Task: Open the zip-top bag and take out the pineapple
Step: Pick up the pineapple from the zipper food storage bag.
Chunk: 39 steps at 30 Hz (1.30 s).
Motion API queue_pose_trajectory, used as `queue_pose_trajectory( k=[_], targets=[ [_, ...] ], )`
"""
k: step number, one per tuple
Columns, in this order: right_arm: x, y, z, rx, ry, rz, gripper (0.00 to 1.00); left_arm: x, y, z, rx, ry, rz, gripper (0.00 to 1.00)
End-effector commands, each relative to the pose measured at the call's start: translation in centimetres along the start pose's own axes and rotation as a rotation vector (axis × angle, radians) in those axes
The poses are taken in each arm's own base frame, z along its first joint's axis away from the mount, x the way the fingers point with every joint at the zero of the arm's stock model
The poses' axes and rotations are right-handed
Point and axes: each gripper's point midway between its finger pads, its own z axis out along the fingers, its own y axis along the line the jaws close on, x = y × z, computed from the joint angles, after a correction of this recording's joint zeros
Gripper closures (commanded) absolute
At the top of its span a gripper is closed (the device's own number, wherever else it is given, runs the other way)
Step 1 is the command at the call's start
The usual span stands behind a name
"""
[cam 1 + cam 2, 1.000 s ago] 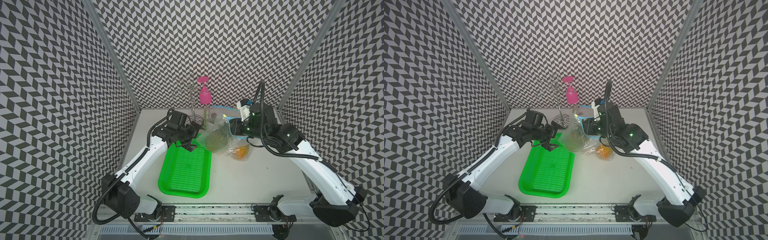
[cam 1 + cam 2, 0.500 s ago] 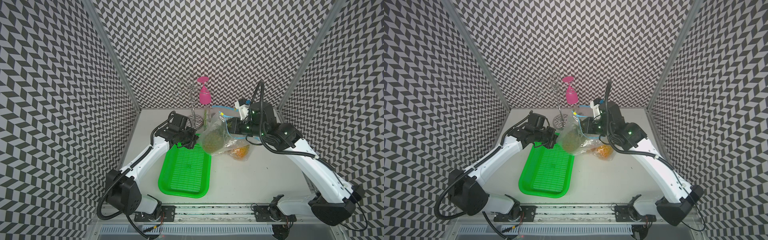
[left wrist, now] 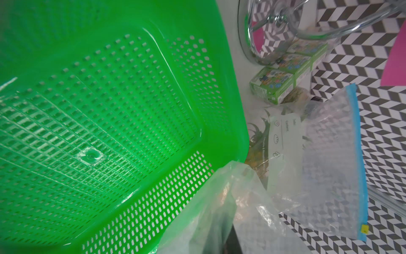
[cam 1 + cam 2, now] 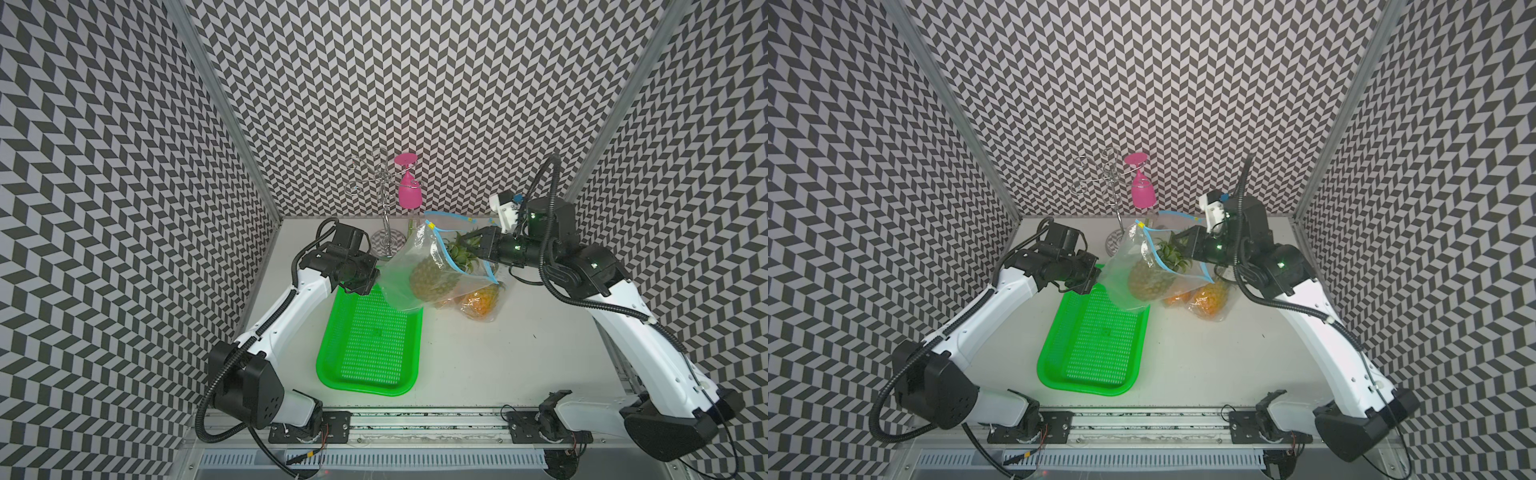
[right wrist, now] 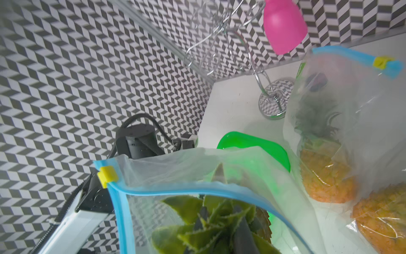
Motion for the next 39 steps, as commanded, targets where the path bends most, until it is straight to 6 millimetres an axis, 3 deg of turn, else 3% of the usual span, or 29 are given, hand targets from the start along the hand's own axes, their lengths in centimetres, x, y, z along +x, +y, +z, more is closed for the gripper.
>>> queue_pose_trajectory(
  k=[1,11,18,23,26,29,34,36,39],
  targets=[
    [-4.6,5.2,-3.8,-0.195,-0.169,-0.04,1.0,-3.0,0.3,-1.9,-0.046,-0.154,0.043,1.0],
    [-9.0,6.7,-7.9,-0.327,-0.3,0.052,1.0,-6.7,2.7,-1.3,-0.143,-0.274,0.059,1.0],
    [-11.4,5.7,-11.1,-0.305,-0.393,0.056,1.0,-8.9,2.1,-2.9,-0.14,-0.361,0.064,1.0],
    [-11.5,5.6,-11.6,-0.325,-0.405,0.061,1.0,-9.1,0.8,-3.3,-0.106,-0.356,0.061,1.0],
    [-11.7,4.3,-12.0,-0.241,-0.427,0.038,1.0,-8.7,-1.7,-4.2,-0.014,-0.343,0.062,1.0],
    [-10.6,1.2,-11.5,-0.066,-0.411,0.002,1.0,-7.4,-5.7,-6.0,0.132,-0.306,0.082,1.0],
    [-7.6,-3.1,-9.6,0.143,-0.333,-0.106,1.0,-2.3,-13.0,-10.7,0.416,-0.207,0.159,1.0],
    [-6.2,-2.9,-7.8,0.177,-0.281,-0.163,1.0,-0.7,-15.6,-13.5,0.527,-0.212,0.212,1.0],
    [-3.5,-0.9,-4.3,0.181,-0.231,-0.253,1.0,0.9,-19.0,-18.2,0.716,-0.228,0.301,1.0]
  ],
)
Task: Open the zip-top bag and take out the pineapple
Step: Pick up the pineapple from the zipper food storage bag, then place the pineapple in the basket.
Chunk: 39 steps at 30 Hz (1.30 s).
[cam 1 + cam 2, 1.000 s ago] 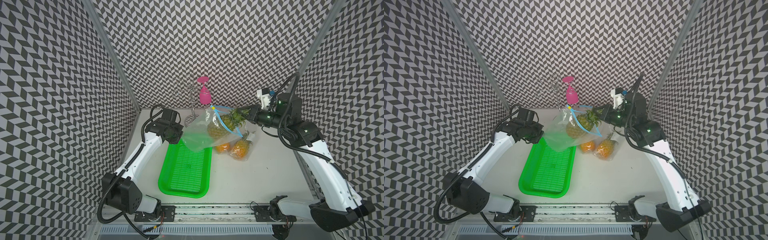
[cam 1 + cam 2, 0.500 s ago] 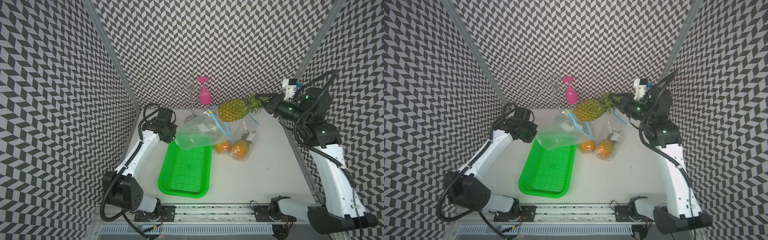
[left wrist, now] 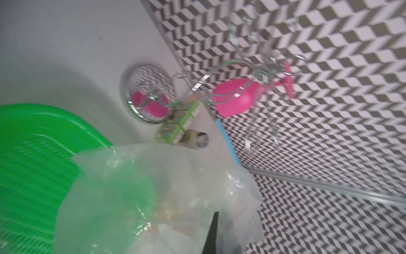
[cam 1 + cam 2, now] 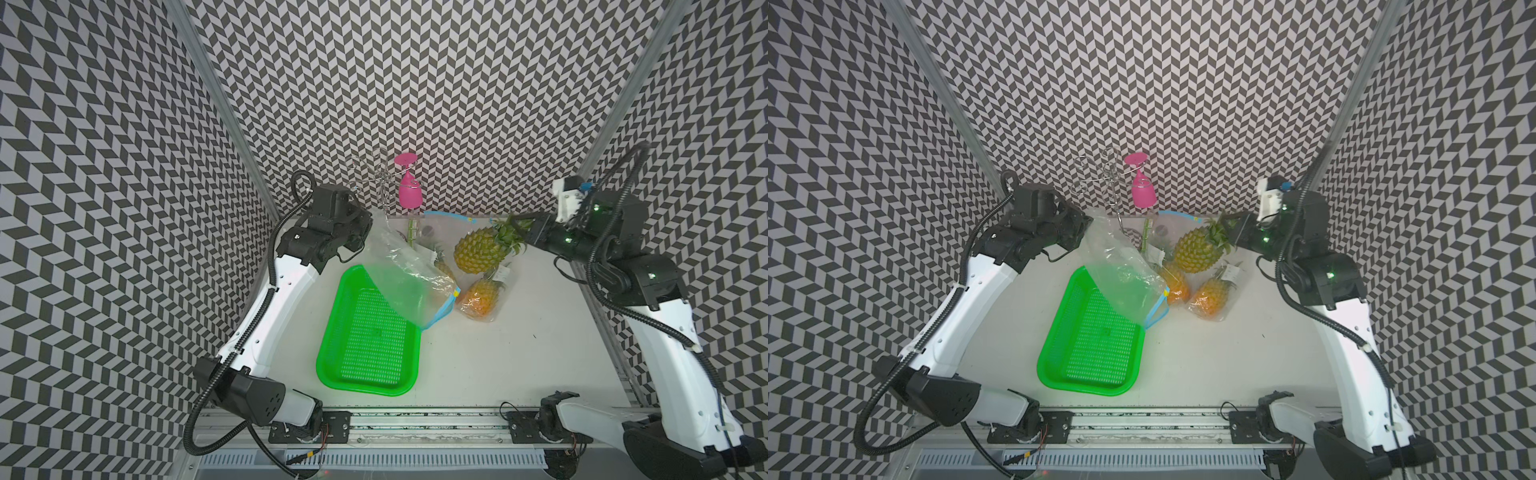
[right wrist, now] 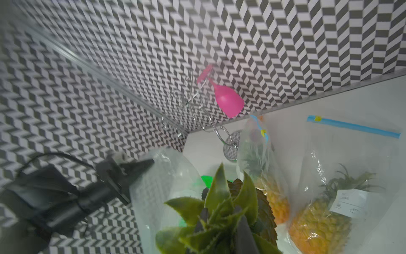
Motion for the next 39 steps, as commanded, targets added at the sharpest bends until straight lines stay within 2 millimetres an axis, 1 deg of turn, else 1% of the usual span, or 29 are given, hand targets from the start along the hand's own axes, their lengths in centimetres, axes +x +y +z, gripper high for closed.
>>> queue_pose_trajectory(
  k=[1,4,7,10,12,15,17,20,24,25,27,30,34,37,38,39],
  targets=[
    [1.0,3.2,1.7,-0.029,-0.045,-0.146,1.0,-0.8,-8.4,-5.0,0.325,-0.042,0.074,1.0],
    [2.6,5.6,4.0,-0.103,-0.061,-0.176,1.0,-0.9,-12.0,-7.6,0.515,-0.068,0.115,1.0],
    [4.1,7.8,6.5,-0.161,-0.065,-0.222,1.0,-1.3,-15.0,-10.8,0.706,-0.118,0.158,1.0],
    [5.9,11.1,8.6,-0.244,-0.09,-0.282,1.0,-2.3,-16.3,-12.8,0.752,-0.203,0.199,1.0],
    [7.5,13.0,10.2,-0.281,-0.095,-0.326,1.0,-3.0,-16.4,-13.4,0.734,-0.25,0.215,1.0],
    [10.4,15.0,12.9,-0.315,-0.098,-0.375,1.0,-3.4,-16.0,-13.1,0.713,-0.272,0.216,1.0],
    [12.0,16.0,14.5,-0.327,-0.111,-0.401,1.0,-3.4,-15.6,-12.6,0.698,-0.271,0.207,1.0],
    [13.8,16.5,16.8,-0.324,-0.133,-0.419,1.0,-3.5,-14.9,-11.9,0.669,-0.271,0.194,1.0],
    [16.5,17.1,19.9,-0.315,-0.134,-0.458,1.0,-3.8,-14.5,-11.8,0.637,-0.287,0.193,1.0],
    [16.8,17.2,20.6,-0.296,-0.134,-0.464,1.0,-3.8,-14.2,-11.6,0.622,-0.29,0.19,1.0],
    [17.7,16.9,22.1,-0.252,-0.13,-0.479,1.0,-3.9,-13.7,-11.4,0.595,-0.29,0.186,1.0],
    [19.0,15.8,24.2,-0.184,-0.101,-0.5,1.0,-3.8,-13.1,-11.4,0.569,-0.294,0.178,1.0],
    [20.7,14.8,26.2,-0.144,-0.068,-0.533,1.0,-3.8,-12.4,-11.7,0.548,-0.305,0.169,1.0],
    [21.8,14.8,27.3,-0.138,-0.043,-0.553,0.99,-3.6,-12.1,-11.7,0.535,-0.298,0.167,1.0],
    [22.2,14.9,27.5,-0.143,-0.03,-0.557,0.92,-3.5,-11.9,-11.7,0.529,-0.297,0.165,1.0],
    [22.6,15.0,27.7,-0.149,-0.021,-0.559,0.79,-3.5,-11.8,-11.7,0.524,-0.298,0.165,1.0]
  ],
)
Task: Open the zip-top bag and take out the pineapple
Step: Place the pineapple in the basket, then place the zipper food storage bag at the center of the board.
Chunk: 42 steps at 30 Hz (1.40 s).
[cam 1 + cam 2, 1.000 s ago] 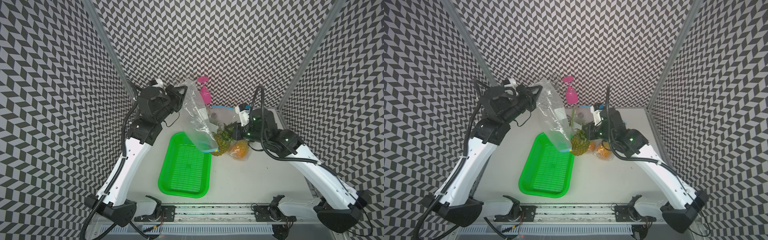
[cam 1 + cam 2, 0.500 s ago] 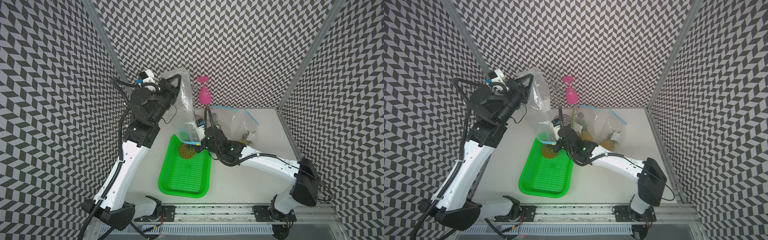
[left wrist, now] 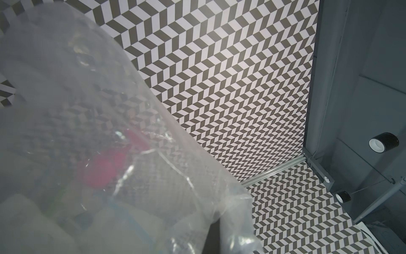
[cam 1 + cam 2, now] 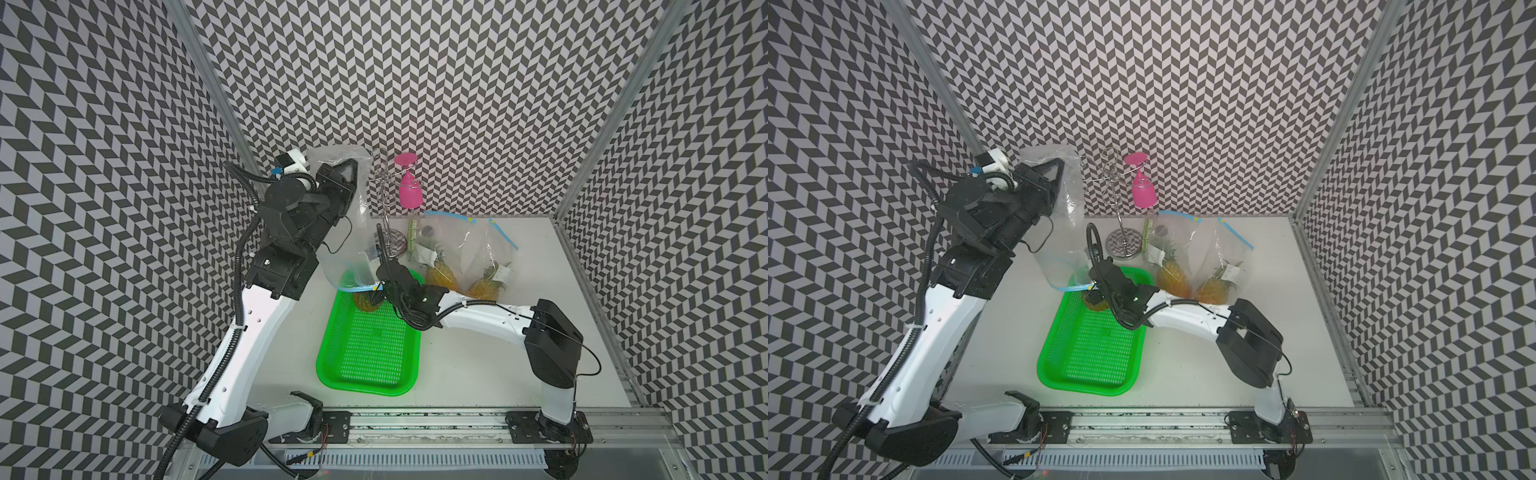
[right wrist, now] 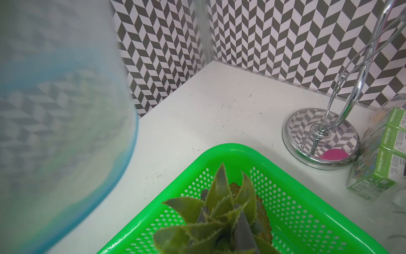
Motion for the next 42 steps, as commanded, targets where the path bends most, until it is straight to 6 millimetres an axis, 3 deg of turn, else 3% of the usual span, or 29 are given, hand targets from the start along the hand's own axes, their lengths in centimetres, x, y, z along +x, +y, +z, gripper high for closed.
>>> queue_pose_trajectory(
  k=[1,3,6,12,15,21,25,29,35,38,39,41,42],
  targets=[
    [-2.9,1.3,0.2,-0.019,-0.097,0.006,0.67,-0.3,0.0,-1.0,-0.019,-0.02,0.009,1.0],
    [-3.4,1.4,-0.3,-0.021,-0.097,0.017,0.43,-0.4,0.1,-1.2,-0.03,-0.025,0.015,1.0],
    [-5.1,1.3,-2.1,-0.023,-0.125,0.044,0.29,-0.7,0.1,-1.2,-0.041,-0.033,0.03,1.0],
    [-10.2,0.1,-8.9,-0.026,-0.223,0.096,0.2,-1.4,0.0,-1.0,-0.069,-0.06,0.073,1.0],
    [-11.4,-1.0,-12.4,-0.012,-0.254,0.108,0.18,-1.6,-0.5,-0.9,-0.061,-0.067,0.082,1.0],
    [-12.8,-5.4,-19.2,0.071,-0.329,0.145,0.16,-0.9,-1.3,0.1,-0.031,-0.037,0.092,1.0],
    [-16.5,-3.7,-23.5,-0.06,-0.434,0.085,0.15,0.6,-1.9,0.9,-0.007,0.007,0.116,1.0],
    [-18.9,-1.9,-24.4,-0.146,-0.442,0.088,0.12,2.5,-2.7,1.7,0.024,0.052,0.135,1.0],
    [-19.5,-1.0,-20.9,-0.147,-0.382,0.097,0.11,5.2,-4.5,2.3,0.085,0.119,0.145,1.0],
    [-19.7,-2.5,-18.6,-0.117,-0.324,0.149,0.24,6.0,-5.6,1.9,0.121,0.139,0.142,1.0],
    [-19.9,-3.1,-18.4,-0.103,-0.322,0.157,0.34,6.3,-6.0,1.8,0.133,0.146,0.142,1.0],
    [-20.4,-4.8,-18.5,-0.069,-0.347,0.193,0.78,6.8,-6.7,1.6,0.165,0.161,0.143,1.0],
    [-20.8,-5.7,-18.9,-0.051,-0.366,0.216,0.91,7.0,-7.1,1.4,0.178,0.167,0.145,1.0]
  ],
)
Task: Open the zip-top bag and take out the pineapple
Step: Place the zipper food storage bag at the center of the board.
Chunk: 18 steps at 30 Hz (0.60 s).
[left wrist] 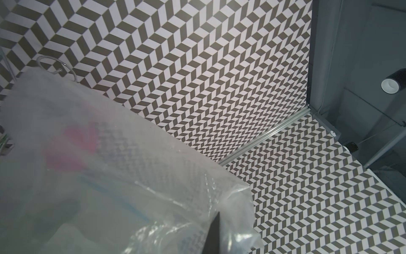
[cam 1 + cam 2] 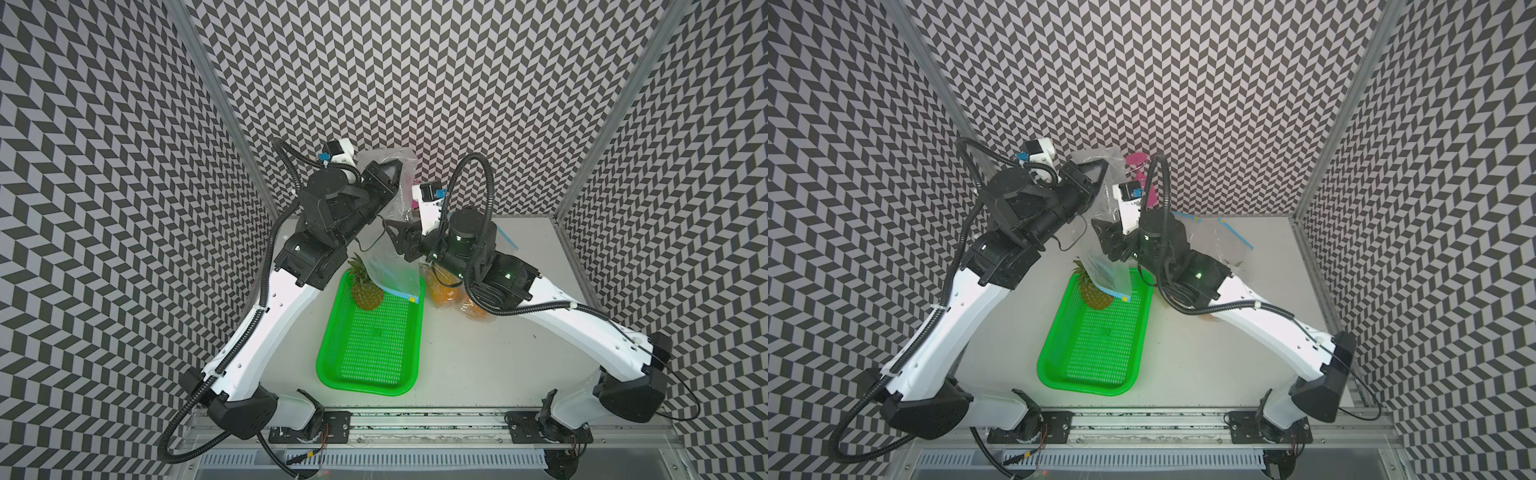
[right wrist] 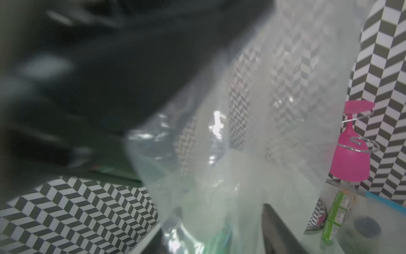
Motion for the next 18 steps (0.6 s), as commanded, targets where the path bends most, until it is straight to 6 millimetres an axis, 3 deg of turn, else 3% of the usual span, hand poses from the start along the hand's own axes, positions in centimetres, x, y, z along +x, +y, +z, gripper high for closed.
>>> queue_pose_trajectory(
  k=[1,2,5,6,11,15,18],
  targets=[
    [-3.1,-2.9,-1.4,0.063,-0.079,0.086,1.0,-0.9,-3.7,-1.1,0.115,-0.02,0.026,1.0],
    [-4.0,-4.3,-1.8,0.097,-0.102,0.11,1.0,-0.7,-3.8,-1.2,0.118,-0.013,0.024,0.91],
    [-6.7,-8.7,-3.4,0.172,-0.178,0.157,1.0,-0.6,-3.7,-1.4,0.106,-0.016,0.022,0.4],
    [-7.5,-9.9,-3.9,0.187,-0.202,0.168,1.0,-0.7,-3.7,-1.6,0.108,-0.02,0.024,0.35],
    [-11.0,-18.8,-4.8,0.29,-0.29,0.264,1.0,-0.1,-3.6,-1.8,0.091,-0.022,0.029,0.17],
    [-12.1,-25.6,-3.6,0.335,-0.343,0.389,1.0,2.0,-2.8,-1.5,0.074,0.025,0.027,0.22],
    [-10.6,-30.7,-1.3,0.382,-0.334,0.496,1.0,4.0,-2.2,-1.6,0.063,0.07,0.025,0.28]
  ],
)
